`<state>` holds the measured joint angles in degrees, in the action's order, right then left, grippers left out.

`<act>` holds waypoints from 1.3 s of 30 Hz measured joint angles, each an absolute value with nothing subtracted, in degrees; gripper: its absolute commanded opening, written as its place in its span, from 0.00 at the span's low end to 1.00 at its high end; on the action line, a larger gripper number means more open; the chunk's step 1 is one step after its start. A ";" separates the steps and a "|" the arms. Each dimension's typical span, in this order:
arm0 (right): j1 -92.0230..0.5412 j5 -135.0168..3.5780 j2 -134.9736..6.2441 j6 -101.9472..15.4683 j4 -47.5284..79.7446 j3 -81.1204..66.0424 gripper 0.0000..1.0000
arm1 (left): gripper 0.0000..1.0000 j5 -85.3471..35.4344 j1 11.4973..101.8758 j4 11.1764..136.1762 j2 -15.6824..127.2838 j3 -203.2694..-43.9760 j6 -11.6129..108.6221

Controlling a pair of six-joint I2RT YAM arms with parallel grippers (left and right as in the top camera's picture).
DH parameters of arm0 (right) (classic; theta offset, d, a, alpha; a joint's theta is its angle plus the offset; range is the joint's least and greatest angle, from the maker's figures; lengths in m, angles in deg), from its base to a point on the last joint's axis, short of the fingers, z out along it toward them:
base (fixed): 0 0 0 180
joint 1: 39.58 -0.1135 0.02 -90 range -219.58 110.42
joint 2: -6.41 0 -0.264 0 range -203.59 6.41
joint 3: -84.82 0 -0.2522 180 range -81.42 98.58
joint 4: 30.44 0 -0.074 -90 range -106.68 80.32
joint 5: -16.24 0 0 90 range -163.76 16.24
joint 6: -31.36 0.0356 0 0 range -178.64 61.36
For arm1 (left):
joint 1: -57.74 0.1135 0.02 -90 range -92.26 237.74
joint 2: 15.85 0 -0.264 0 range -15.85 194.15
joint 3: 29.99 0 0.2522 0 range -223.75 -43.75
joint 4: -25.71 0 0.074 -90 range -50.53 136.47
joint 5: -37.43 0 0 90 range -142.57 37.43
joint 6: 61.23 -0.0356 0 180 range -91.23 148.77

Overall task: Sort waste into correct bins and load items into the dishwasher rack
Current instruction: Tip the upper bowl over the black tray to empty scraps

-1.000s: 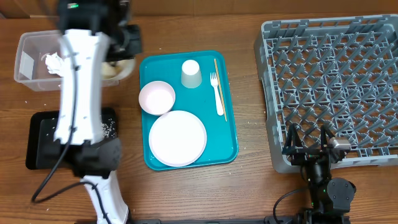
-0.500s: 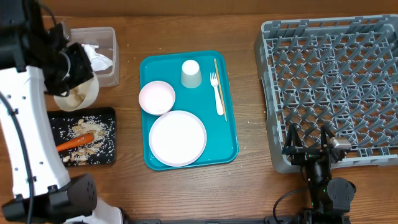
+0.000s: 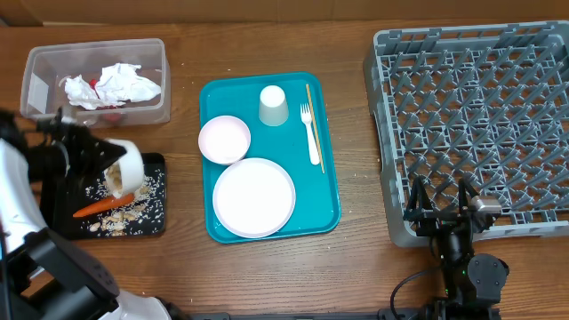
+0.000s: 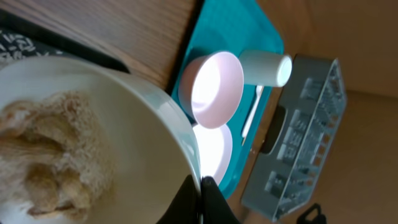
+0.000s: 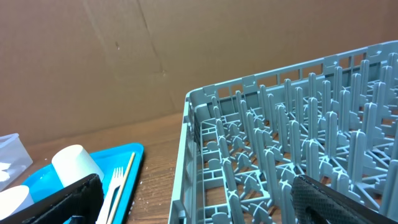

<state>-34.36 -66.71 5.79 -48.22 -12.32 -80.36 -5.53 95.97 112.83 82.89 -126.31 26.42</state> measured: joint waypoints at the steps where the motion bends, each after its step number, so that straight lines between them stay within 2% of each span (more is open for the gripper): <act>1: -34.34 -66.71 5.79 -48.22 -12.30 -80.36 1.00 | 0.04 -3.60 97.68 110.82 82.89 -124.08 25.83; 8: -34.36 -66.74 5.79 -48.22 -12.34 -80.36 1.00 | 0.04 13.62 107.89 96.11 82.94 -108.15 24.06; 19: -34.34 -66.69 5.79 -48.22 -12.34 -80.36 1.00 | 0.04 29.38 108.41 87.59 82.94 -102.88 26.35; 33: -34.36 -66.71 5.79 -48.20 -12.32 -80.36 1.00 | 0.04 29.25 109.24 88.68 82.94 -102.86 39.27; 39: -34.36 -66.74 5.79 -48.18 -12.36 -80.36 1.00 | 0.04 31.52 109.59 87.92 82.94 -102.71 37.30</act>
